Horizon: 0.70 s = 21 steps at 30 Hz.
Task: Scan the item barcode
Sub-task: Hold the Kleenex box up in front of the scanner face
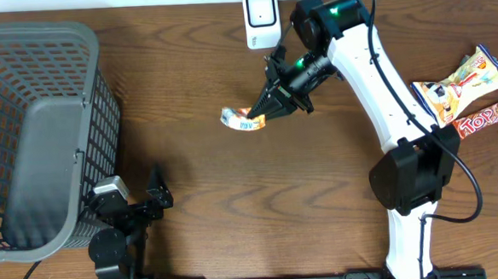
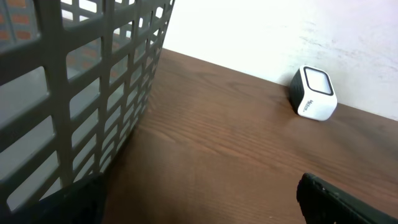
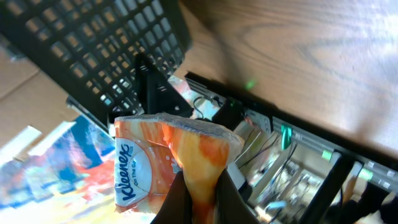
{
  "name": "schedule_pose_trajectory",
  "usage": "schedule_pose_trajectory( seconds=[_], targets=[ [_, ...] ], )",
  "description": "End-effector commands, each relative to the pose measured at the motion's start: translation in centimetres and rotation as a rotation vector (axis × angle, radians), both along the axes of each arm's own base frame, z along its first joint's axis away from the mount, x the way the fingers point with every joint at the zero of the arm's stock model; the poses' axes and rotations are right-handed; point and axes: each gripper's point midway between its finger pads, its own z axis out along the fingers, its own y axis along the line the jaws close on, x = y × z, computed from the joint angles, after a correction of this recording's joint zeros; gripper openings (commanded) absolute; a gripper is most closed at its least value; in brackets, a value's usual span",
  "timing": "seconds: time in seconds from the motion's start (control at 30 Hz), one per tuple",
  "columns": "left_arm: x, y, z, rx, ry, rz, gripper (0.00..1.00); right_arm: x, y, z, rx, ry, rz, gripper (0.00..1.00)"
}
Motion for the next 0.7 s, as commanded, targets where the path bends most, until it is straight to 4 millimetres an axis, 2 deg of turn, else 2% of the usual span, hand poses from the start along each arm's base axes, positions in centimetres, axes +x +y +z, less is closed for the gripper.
schedule_pose_trajectory(
  seconds=[0.0, 0.23, 0.4, 0.53, 0.67],
  targets=[
    [0.0, 0.0, -1.4, 0.0, 0.033, 0.003, 0.98, -0.7, -0.7, -0.1, -0.034, 0.074, -0.045, 0.01],
    [0.0, 0.0, -1.4, 0.0, 0.033, 0.003, 0.98, -0.7, -2.7, -2.5, -0.106, 0.191, -0.109, 0.01],
    [0.0, 0.0, -1.4, 0.0, 0.033, 0.003, 0.98, 0.2, -7.0, -5.7, -0.35, 0.149, -0.149, 0.01],
    [0.0, 0.0, -1.4, 0.0, 0.033, 0.003, 0.98, 0.6, -8.6, -5.5, -0.354, 0.037, -0.097, 0.01],
    [0.0, 0.0, -1.4, 0.0, 0.033, 0.003, 0.98, 0.6, -8.7, -3.7, -0.234, -0.143, 0.027, 0.01]
  ],
)
